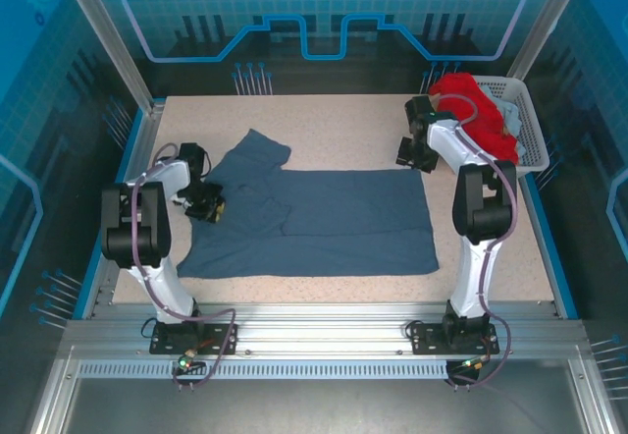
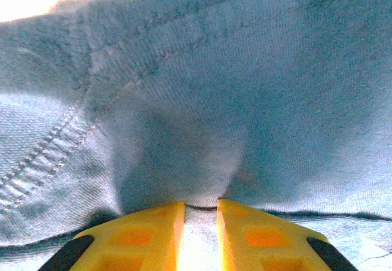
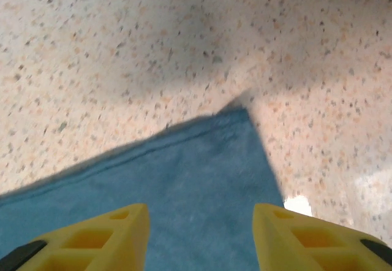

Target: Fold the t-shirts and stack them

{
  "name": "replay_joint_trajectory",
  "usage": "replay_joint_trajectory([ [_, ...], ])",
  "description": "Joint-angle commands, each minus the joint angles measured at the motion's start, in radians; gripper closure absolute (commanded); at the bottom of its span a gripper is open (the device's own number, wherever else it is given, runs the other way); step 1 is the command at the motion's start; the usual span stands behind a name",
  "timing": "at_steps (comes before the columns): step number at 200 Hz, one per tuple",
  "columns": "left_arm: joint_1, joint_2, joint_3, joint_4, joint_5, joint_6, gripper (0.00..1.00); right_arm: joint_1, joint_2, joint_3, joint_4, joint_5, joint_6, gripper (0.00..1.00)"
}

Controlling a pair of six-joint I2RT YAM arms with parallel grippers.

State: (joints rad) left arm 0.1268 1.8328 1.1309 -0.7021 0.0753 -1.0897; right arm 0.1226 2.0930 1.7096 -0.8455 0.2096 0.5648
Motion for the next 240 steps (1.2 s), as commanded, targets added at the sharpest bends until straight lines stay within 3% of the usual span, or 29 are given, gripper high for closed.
replay_joint_trajectory([
  [1, 0.029, 0.037, 0.027, -0.051, -0.048, 0.043, 0.76, -0.021, 0.067, 0.072, -0.080, 0.043, -0.002, 0.51],
  [34, 0.018, 0.008, 0.099, -0.086, -0.057, 0.061, 0.70, -0.020, 0.136, 0.148, -0.118, 0.023, 0.010, 0.50],
  [65, -0.017, -0.034, 0.212, -0.054, -0.058, 0.093, 0.53, -0.033, 0.176, 0.162, -0.108, 0.002, 0.015, 0.52],
  [93, -0.066, 0.072, 0.422, -0.048, -0.005, 0.211, 0.39, -0.044, 0.206, 0.184, -0.115, 0.004, 0.018, 0.55],
  [130, -0.097, 0.234, 0.635, 0.006, 0.021, 0.313, 0.37, -0.069, 0.228, 0.192, -0.094, -0.028, 0.009, 0.57],
  [160, -0.100, 0.323, 0.710, 0.058, 0.018, 0.392, 0.36, -0.072, 0.270, 0.229, -0.095, -0.079, -0.011, 0.67],
  [200, -0.117, 0.360, 0.711, 0.232, -0.027, 0.408, 0.33, -0.072, 0.269, 0.226, -0.089, -0.123, -0.001, 0.89],
  [223, -0.124, 0.431, 0.801, 0.218, -0.093, 0.420, 0.32, -0.070, 0.239, 0.197, -0.080, -0.110, 0.013, 1.00],
  [240, -0.127, 0.494, 0.886, 0.178, -0.158, 0.440, 0.32, -0.063, 0.198, 0.179, -0.072, -0.099, 0.014, 1.00],
])
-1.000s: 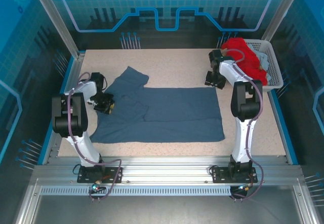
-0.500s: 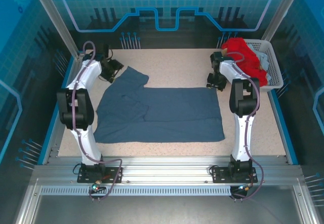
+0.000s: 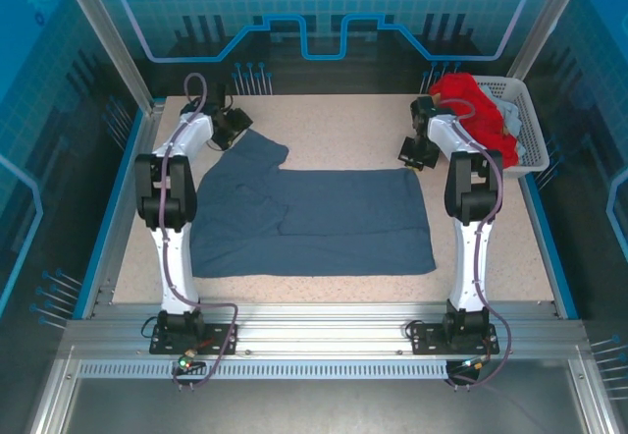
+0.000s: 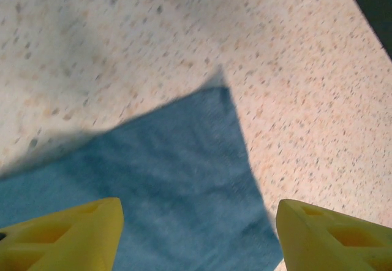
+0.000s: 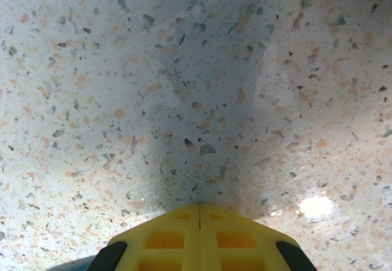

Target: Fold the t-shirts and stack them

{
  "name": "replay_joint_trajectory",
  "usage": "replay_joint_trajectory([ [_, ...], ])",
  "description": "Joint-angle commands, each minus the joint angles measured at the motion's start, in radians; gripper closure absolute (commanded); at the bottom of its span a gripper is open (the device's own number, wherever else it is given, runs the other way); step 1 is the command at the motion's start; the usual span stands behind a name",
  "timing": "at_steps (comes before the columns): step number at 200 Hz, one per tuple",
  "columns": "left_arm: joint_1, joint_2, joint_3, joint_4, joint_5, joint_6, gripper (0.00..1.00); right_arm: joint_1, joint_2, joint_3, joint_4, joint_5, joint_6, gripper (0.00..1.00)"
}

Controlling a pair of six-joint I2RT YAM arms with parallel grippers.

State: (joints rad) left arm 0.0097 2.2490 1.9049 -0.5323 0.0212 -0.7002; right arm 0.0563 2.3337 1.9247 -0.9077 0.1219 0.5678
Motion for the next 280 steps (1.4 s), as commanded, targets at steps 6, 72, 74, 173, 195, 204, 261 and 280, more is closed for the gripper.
replay_joint_trajectory([
  [6, -0.011, 0.098, 0.143, -0.007, -0.125, 0.053, 0.32, 0.006, -0.050, -0.039, -0.008, -0.011, 0.009, 1.00],
  [72, -0.020, 0.317, 0.423, -0.120, -0.159, -0.070, 0.39, 0.046, -0.099, -0.078, -0.005, -0.017, -0.005, 1.00],
  [74, -0.020, 0.319, 0.424, -0.117, -0.159, -0.073, 0.39, 0.048, -0.101, -0.081, -0.004, -0.017, -0.005, 1.00],
  [173, -0.088, 0.530, 0.726, -0.536, -0.227, -0.108, 0.44, 0.046, -0.164, -0.185, 0.034, -0.029, -0.013, 1.00],
  [195, -0.083, 0.566, 0.754, -0.613, -0.203, -0.132, 0.46, 0.046, -0.185, -0.202, 0.041, -0.033, -0.014, 1.00],
  [204, -0.083, 0.574, 0.753, -0.636, -0.191, -0.132, 0.48, 0.046, -0.193, -0.206, 0.042, -0.033, -0.017, 1.00],
  [261, -0.089, 0.516, 0.624, -0.716, -0.204, -0.099, 0.86, 0.044, -0.215, -0.235, 0.054, -0.033, -0.020, 1.00],
  [280, -0.084, 0.483, 0.602, -0.689, -0.211, -0.109, 0.97, 0.046, -0.226, -0.249, 0.067, -0.039, -0.019, 1.00],
])
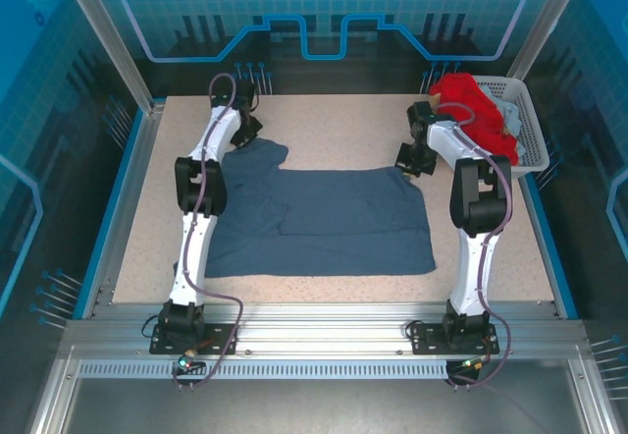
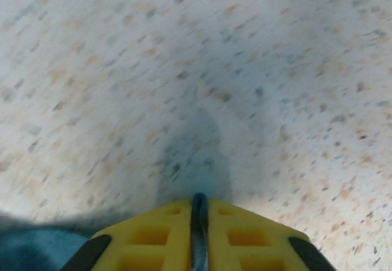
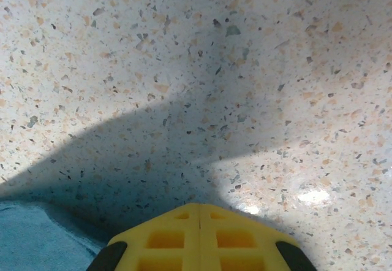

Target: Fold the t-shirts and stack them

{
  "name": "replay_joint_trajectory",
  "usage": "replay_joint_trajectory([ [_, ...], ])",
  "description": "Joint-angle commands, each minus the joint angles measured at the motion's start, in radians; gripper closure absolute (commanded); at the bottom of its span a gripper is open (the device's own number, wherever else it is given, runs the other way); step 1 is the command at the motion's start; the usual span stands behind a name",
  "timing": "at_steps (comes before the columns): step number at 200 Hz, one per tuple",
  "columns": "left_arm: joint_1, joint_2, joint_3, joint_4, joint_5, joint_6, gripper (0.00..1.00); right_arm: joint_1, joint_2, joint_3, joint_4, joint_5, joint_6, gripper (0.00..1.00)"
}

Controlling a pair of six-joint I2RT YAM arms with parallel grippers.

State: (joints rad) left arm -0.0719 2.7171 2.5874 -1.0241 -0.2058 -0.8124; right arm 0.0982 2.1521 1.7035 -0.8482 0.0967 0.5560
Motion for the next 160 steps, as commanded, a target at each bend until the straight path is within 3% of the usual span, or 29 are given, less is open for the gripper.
replay_joint_trajectory([
  [1, -0.002, 0.014, -0.080, -0.196, 0.016, 0.003, 0.98, 0.003, -0.045, -0.029, 0.009, -0.015, -0.007, 1.00],
  [35, -0.005, -0.096, -0.132, -0.115, -0.013, 0.034, 1.00, 0.005, -0.069, -0.049, 0.029, -0.029, -0.022, 1.00],
  [104, -0.016, -0.595, -0.673, 0.155, -0.027, 0.039, 1.00, -0.012, -0.114, -0.048, 0.050, -0.017, -0.070, 1.00],
  [160, -0.011, -0.905, -1.001, 0.186, -0.016, 0.040, 1.00, -0.010, -0.202, -0.066, 0.123, 0.001, -0.154, 1.00],
])
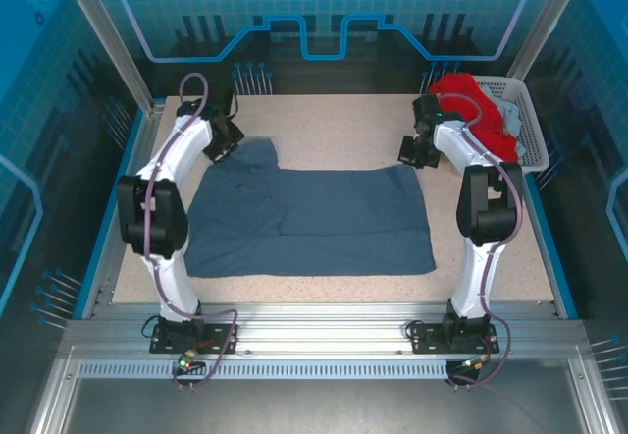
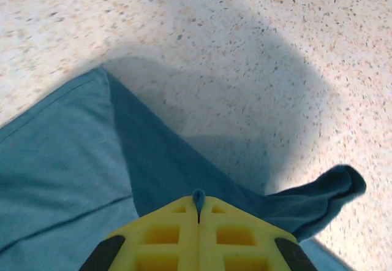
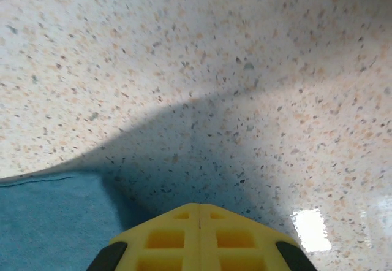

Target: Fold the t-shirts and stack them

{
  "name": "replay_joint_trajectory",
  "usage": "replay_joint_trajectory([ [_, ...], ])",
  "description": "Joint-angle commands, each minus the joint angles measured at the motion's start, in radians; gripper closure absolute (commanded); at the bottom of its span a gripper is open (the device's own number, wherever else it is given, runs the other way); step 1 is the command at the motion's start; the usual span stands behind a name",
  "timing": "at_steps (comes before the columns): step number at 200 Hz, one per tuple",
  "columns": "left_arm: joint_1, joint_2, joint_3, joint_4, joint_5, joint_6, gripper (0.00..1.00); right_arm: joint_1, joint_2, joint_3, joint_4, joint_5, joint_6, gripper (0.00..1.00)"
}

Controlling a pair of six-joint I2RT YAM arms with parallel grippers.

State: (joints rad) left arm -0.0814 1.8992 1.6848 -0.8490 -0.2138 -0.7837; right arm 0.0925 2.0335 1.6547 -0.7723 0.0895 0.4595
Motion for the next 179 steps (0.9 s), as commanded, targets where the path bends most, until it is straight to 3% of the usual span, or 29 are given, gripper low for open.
replay_joint_trajectory([
  [1, -0.001, -0.093, -0.103, 0.010, -0.008, 0.012, 1.00, -0.005, -0.086, -0.019, 0.048, 0.009, -0.057, 1.00],
  [95, 0.001, -0.567, -0.554, -0.124, -0.039, -0.006, 1.00, 0.034, -0.317, -0.380, 0.064, 0.138, 0.019, 1.00],
  [179, 0.001, -0.821, -0.748, -0.261, -0.062, -0.061, 1.00, 0.059, -0.404, -0.572, 0.023, 0.223, 0.076, 1.00],
])
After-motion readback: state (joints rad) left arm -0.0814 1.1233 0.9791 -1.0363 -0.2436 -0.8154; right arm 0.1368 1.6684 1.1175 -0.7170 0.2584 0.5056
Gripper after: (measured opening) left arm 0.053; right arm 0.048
